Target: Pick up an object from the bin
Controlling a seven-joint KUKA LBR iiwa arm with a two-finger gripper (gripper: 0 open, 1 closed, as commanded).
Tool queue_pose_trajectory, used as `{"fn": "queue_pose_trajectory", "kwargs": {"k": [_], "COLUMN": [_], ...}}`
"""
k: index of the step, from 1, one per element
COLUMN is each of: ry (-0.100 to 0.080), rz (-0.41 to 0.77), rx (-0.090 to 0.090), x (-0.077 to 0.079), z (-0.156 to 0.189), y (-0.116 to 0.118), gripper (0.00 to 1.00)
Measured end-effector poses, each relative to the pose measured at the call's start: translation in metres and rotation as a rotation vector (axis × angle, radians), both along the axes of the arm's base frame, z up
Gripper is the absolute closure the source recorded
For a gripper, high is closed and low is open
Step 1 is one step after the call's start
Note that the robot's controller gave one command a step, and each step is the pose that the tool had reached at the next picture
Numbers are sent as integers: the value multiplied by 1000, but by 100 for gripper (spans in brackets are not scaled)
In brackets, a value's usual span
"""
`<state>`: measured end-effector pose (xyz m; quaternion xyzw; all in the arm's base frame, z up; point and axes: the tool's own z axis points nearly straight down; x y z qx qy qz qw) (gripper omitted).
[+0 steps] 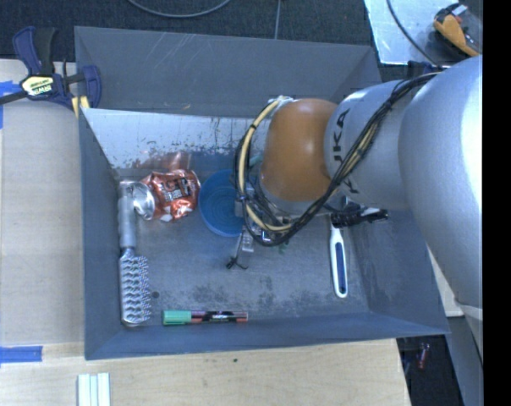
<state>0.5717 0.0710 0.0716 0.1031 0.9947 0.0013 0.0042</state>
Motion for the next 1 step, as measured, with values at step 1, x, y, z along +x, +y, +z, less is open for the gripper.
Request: {"fn": "queue_pose_trajectory", "kwargs": {"k": [1], "ry": [0], "rz": [-7], "rx": [0], "x": [2], "z": [52], "y": [-6], "gripper": [0]}}
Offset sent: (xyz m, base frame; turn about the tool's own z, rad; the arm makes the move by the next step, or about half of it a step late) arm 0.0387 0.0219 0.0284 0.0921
